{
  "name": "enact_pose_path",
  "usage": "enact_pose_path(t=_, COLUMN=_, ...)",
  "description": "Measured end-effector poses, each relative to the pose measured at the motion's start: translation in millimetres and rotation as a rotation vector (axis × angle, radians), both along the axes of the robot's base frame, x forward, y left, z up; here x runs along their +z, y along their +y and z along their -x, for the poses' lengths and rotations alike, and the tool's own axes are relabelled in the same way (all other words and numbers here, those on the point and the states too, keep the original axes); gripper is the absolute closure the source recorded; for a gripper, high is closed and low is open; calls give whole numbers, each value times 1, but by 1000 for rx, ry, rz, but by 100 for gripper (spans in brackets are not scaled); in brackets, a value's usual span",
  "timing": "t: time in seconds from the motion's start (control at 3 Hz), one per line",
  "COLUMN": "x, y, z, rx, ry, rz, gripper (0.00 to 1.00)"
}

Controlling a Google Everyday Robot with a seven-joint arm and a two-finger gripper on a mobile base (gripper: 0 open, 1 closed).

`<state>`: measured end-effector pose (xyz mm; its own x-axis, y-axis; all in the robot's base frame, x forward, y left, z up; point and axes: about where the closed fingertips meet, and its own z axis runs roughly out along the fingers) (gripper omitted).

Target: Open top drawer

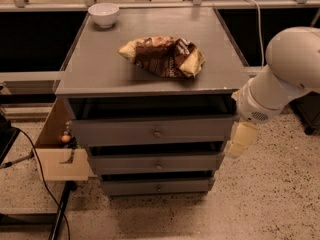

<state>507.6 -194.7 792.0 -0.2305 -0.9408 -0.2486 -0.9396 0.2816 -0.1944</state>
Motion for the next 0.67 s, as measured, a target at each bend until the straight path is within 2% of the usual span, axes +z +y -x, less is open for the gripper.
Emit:
enact_pose_path(t=0.33, x=0, y=0, z=0, rx=0, ry=0, rz=0, gripper=0)
enact_pose_path(t=0.67, x=-16, y=2, z=2, rx=11, ry=7, rz=1, gripper=0)
